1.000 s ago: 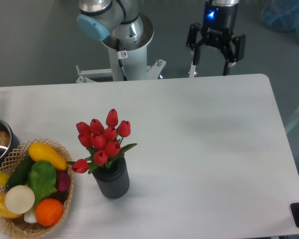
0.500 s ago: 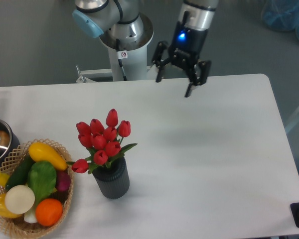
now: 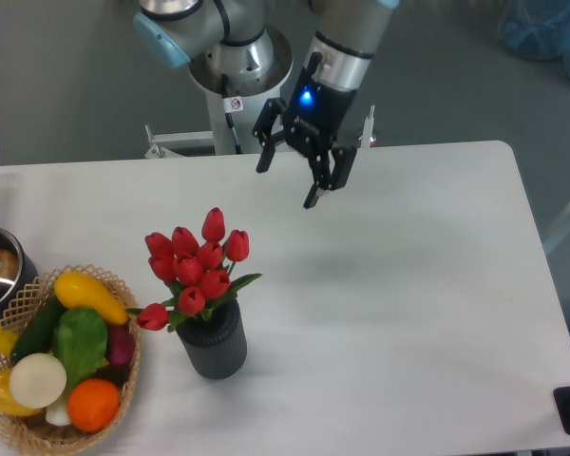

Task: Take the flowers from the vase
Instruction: 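Move the open gripper down toward the red tulip stems, then position the open gripper around the tulip stems above the vase rim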

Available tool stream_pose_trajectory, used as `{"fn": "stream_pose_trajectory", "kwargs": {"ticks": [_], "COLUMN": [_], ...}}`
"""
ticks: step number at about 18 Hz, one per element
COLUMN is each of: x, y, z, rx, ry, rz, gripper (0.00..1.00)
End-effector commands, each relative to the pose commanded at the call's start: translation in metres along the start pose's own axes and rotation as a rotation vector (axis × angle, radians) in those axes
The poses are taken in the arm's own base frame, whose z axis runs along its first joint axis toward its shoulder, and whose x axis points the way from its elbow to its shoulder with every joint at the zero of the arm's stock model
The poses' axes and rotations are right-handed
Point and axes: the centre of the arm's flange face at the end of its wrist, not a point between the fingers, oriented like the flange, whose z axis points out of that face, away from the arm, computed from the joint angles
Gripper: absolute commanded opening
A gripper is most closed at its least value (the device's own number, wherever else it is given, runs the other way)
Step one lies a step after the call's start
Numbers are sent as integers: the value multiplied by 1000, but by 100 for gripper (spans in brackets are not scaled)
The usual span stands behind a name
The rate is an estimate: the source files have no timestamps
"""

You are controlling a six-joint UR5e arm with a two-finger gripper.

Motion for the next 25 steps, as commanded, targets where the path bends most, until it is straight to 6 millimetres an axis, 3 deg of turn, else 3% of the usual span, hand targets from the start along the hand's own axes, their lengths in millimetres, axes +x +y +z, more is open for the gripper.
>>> {"fn": "stream_pose_trajectory", "kwargs": {"ticks": [2,9,19,22,25], "x": [-7,-26,-41,-60,-58], "y": [5,6,19,32,30], "z": [9,37,66,88,98], "rx": [73,331,446,466,470], "ry": [16,41,76,72,82], "rz": [68,29,-26,-19,-13], "gripper": [100,100,100,100,100]}}
